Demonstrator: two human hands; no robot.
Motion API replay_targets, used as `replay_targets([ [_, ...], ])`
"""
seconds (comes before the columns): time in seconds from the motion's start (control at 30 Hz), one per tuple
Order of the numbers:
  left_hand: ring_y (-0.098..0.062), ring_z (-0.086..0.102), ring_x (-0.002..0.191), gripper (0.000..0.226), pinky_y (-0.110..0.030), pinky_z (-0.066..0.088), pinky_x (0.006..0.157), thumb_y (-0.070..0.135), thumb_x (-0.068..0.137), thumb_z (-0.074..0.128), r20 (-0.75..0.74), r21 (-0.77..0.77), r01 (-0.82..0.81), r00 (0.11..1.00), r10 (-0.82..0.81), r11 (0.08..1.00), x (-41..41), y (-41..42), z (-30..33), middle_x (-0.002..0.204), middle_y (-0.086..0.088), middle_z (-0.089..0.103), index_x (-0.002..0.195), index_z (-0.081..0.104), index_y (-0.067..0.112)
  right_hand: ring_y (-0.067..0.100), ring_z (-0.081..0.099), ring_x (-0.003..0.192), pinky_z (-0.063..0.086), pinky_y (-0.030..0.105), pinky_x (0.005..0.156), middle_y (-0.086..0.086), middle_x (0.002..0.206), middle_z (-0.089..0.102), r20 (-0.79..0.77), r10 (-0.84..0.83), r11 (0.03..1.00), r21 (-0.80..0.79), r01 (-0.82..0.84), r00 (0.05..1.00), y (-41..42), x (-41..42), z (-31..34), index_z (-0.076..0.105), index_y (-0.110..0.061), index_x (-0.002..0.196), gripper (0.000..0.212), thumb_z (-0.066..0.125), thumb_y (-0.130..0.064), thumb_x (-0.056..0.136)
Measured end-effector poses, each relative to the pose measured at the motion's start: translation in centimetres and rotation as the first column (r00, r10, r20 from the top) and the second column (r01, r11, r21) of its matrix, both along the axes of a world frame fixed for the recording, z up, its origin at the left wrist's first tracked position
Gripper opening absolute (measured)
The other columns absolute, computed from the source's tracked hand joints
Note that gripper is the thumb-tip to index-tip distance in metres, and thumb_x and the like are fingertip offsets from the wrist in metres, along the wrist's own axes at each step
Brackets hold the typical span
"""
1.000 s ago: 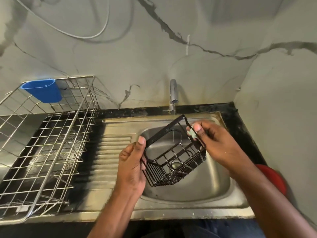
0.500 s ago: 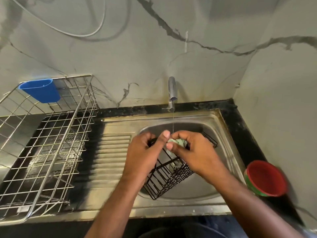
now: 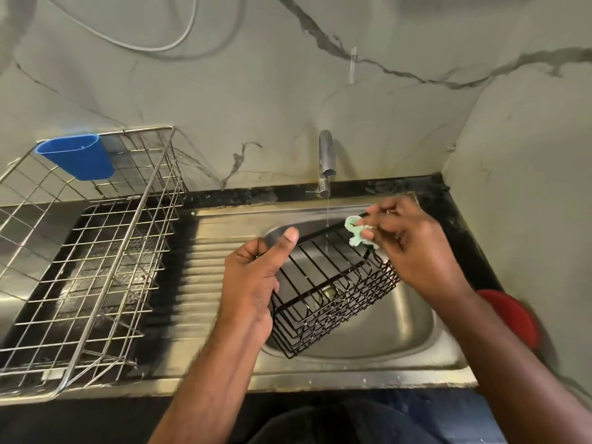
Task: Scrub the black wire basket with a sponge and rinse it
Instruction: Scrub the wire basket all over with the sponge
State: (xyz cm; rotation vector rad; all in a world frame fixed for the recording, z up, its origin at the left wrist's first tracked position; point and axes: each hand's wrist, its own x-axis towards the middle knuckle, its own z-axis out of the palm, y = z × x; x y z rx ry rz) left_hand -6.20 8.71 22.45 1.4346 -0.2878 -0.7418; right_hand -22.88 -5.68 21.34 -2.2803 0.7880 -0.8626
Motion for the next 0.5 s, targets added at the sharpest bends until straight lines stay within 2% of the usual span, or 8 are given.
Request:
replay_targets([
  [0.07, 0.000, 0.036, 0.043, 0.049, -0.023, 0.034, 0.058, 0.023, 0.073, 0.084, 0.048, -0.024, -0.004, 0.999, 0.005, 1.000, -0.4, -0.1, 0.1, 0.040, 0.016, 0.040, 0.041, 0.048, 0.021, 0.008, 0.065, 0.097, 0.059, 0.028, 0.085, -0.001, 0.111, 0.065, -0.068, -0.050, 0.992, -0.119, 0.042, 0.996, 0.1, 0.2, 0.1, 0.074, -0.007, 0.108, 0.020, 0.064, -0.002, 0.092],
  [0.13, 0.000, 0.034, 0.037, 0.051, -0.015, 0.037, 0.057, 0.015, 0.077, 0.083, 0.096, -0.072, -0.031, 0.995, 0.038, 0.997, -0.6, -0.2, -0.2, 0.041, 0.014, 0.036, 0.047, 0.043, 0.020, 0.008, 0.066, 0.094, 0.059, 0.027, 0.082, -0.001, 0.111, 0.068, -0.031, -0.019, 0.991, -0.133, 0.014, 0.999, 1.3, 0.7, 0.7, 0.073, -0.009, 0.109, 0.024, 0.063, 0.003, 0.091],
  [0.2, -0.004, 0.031, 0.041, 0.047, -0.013, 0.043, 0.059, 0.011, 0.079, 0.082, 0.156, -0.132, -0.054, 0.985, 0.074, 0.990, -0.4, -0.4, -0.6, 0.044, 0.005, 0.035, 0.054, 0.043, 0.007, 0.006, 0.066, 0.099, 0.055, 0.017, 0.086, -0.003, 0.117, 0.067, -0.003, 0.160, 0.981, -0.113, -0.159, 0.987, 3.4, 1.7, 1.5, 0.069, -0.016, 0.120, 0.037, 0.062, 0.006, 0.092],
  [0.23, -0.008, 0.030, 0.044, 0.045, -0.017, 0.046, 0.062, 0.010, 0.080, 0.081, 0.180, -0.162, -0.061, 0.980, 0.090, 0.985, -0.4, -0.4, -0.7, 0.049, -0.005, 0.034, 0.058, 0.044, -0.001, 0.007, 0.066, 0.104, 0.054, 0.016, 0.090, -0.003, 0.120, 0.065, -0.026, 0.267, 0.957, -0.112, -0.268, 0.963, 4.5, 2.3, 1.8, 0.067, -0.019, 0.125, 0.042, 0.060, 0.006, 0.092],
  [0.3, -0.012, 0.029, 0.049, 0.043, -0.021, 0.046, 0.061, 0.008, 0.082, 0.080, 0.201, -0.199, -0.086, 0.972, 0.126, 0.976, -0.3, -0.4, -0.9, 0.055, -0.010, 0.031, 0.061, 0.045, -0.007, 0.012, 0.061, 0.114, 0.051, 0.022, 0.097, 0.000, 0.124, 0.065, -0.092, 0.381, 0.903, -0.176, -0.392, 0.920, 5.4, 2.9, 1.6, 0.068, -0.016, 0.125, 0.042, 0.060, 0.006, 0.091],
  [0.37, -0.011, 0.029, 0.047, 0.043, -0.016, 0.046, 0.059, 0.008, 0.082, 0.080, 0.201, -0.206, -0.122, 0.966, 0.164, 0.971, -0.4, -0.2, -0.9, 0.052, -0.009, 0.031, 0.058, 0.046, -0.001, 0.013, 0.060, 0.120, 0.051, 0.025, 0.101, 0.002, 0.126, 0.066, -0.101, 0.352, 0.907, -0.209, -0.366, 0.931, 4.4, 2.6, 1.1, 0.072, -0.014, 0.120, 0.043, 0.063, 0.012, 0.087],
  [0.5, -0.008, 0.028, 0.043, 0.048, -0.015, 0.053, 0.073, 0.010, 0.081, 0.081, 0.205, -0.209, -0.148, 0.960, 0.191, 0.967, -0.4, 0.2, -1.0, 0.046, 0.000, 0.033, 0.053, 0.043, 0.012, 0.014, 0.063, 0.117, 0.052, 0.028, 0.102, 0.004, 0.123, 0.068, -0.082, 0.259, 0.936, -0.225, -0.271, 0.962, 1.4, 1.4, 0.4, 0.074, -0.010, 0.116, 0.041, 0.061, 0.015, 0.086],
])
